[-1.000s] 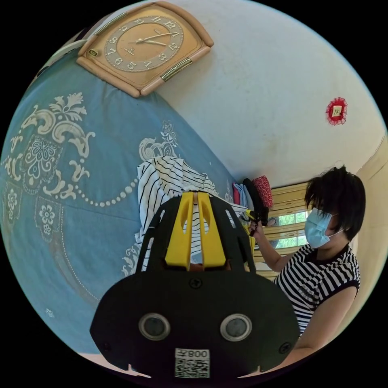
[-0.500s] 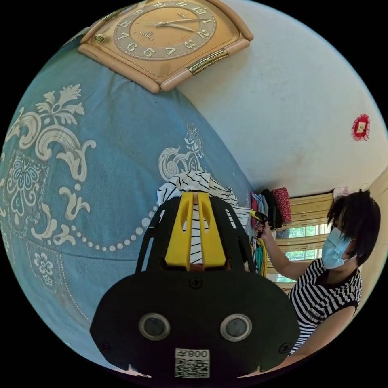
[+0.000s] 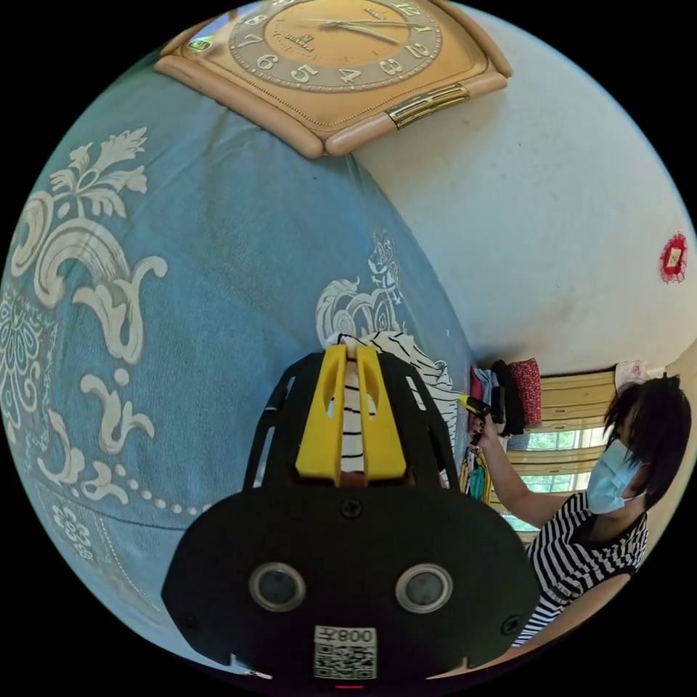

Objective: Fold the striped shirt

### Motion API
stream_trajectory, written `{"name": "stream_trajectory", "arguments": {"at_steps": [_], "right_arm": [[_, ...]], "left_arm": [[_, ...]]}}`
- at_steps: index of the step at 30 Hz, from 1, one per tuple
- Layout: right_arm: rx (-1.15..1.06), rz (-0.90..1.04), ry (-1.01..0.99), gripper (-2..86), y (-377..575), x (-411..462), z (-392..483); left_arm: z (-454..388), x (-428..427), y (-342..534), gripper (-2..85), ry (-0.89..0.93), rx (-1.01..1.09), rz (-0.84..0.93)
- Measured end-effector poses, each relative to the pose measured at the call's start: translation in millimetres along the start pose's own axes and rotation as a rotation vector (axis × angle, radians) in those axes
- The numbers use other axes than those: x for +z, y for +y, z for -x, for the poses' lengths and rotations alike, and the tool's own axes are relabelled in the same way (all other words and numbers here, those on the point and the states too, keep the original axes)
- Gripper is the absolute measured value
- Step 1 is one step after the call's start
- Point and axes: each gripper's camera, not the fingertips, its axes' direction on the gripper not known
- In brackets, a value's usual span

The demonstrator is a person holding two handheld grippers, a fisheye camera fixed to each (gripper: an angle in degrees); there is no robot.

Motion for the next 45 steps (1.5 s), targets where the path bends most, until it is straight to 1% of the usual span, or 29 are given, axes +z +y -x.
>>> {"name": "stream_trajectory", "arguments": {"at_steps": [3, 6, 8, 9, 10, 12, 14, 15, 17, 20, 22, 24, 27, 29, 32, 35, 37, 39, 41, 43, 45], "right_arm": [[0.019, -0.031, -0.053, 1.9, -9, 7, -6], [0.023, -0.113, -0.063, 1.8, -10, 6, -5], [-0.016, -0.193, -0.093, 1.5, -9, 6, 5], [-0.042, -0.203, -0.093, 1.4, -9, 8, 11], [-0.097, -0.197, -0.073, 1.1, -11, 17, 26], [-0.202, -0.119, -0.021, 0.6, -19, 44, 56], [-0.325, 0.035, 0.072, 0.3, -34, 94, 92], [-0.358, 0.073, 0.098, 0.2, -38, 106, 101], [-0.451, 0.177, 0.216, 0.1, -51, 150, 125], [-0.499, 0.263, 0.336, 0.1, -65, 190, 140], [-0.509, 0.282, 0.381, 0.0, -70, 205, 144], [-0.512, 0.272, 0.406, 0.0, -74, 212, 147], [-0.512, 0.217, 0.454, 0.1, -80, 218, 153], [-0.506, 0.140, 0.517, 0.0, -88, 219, 158], [-0.503, 0.038, 0.575, 0.0, -96, 214, 168], [-0.508, 0.007, 0.511, 0.0, -93, 214, 175], [-0.536, 0.017, 0.467, 0.0, -83, 220, 181], [-0.587, 0.069, 0.436, 0.0, -72, 233, 188], [-0.622, 0.208, 0.417, 0.0, -65, 261, 191], [-0.640, 0.258, 0.472, 0.0, -63, 280, 192], [-0.643, 0.265, 0.509, 0.0, -64, 290, 193]], "left_arm": [[-13, 1, -2, 4.9, 0.010, -0.020, -0.017], [-28, -8, 2, 6.7, 0.021, -0.035, -0.073], [-47, -18, 10, 6.5, 0.031, -0.029, -0.153], [-55, -18, 12, 6.2, 0.028, -0.002, -0.160], [-75, -13, 15, 5.4, 0.015, 0.060, -0.130], [-112, 5, 20, 3.8, -0.014, 0.191, -0.024], [-162, 44, 28, 1.8, -0.118, 0.381, 0.145], [-173, 54, 29, 1.5, -0.144, 0.422, 0.178], [-206, 87, 30, 0.8, -0.222, 0.537, 0.262], [-234, 112, 26, 0.4, -0.329, 0.627, 0.303], [-245, 121, 24, 0.3, -0.388, 0.648, 0.323], [-255, 125, 23, 0.2, -0.397, 0.662, 0.333], [-270, 123, 22, 0.1, -0.440, 0.655, 0.254], [-284, 118, 17, 0.1, -0.443, 0.632, 0.154], [-301, 113, 15, 0.1, -0.465, 0.620, 0.050], [-318, 111, 24, 0.1, -0.411, 0.635, 0.015], [-327, 114, 37, 0.1, -0.370, 0.681, 0.032], [-334, 122, 49, 0.1, -0.370, 0.731, 0.090], [-338, 141, 61, 0.1, -0.425, 0.784, 0.214], [-341, 153, 65, 0.1, -0.459, 0.807, 0.274], [-346, 158, 65, 0.1, -0.507, 0.809, 0.251]]}}
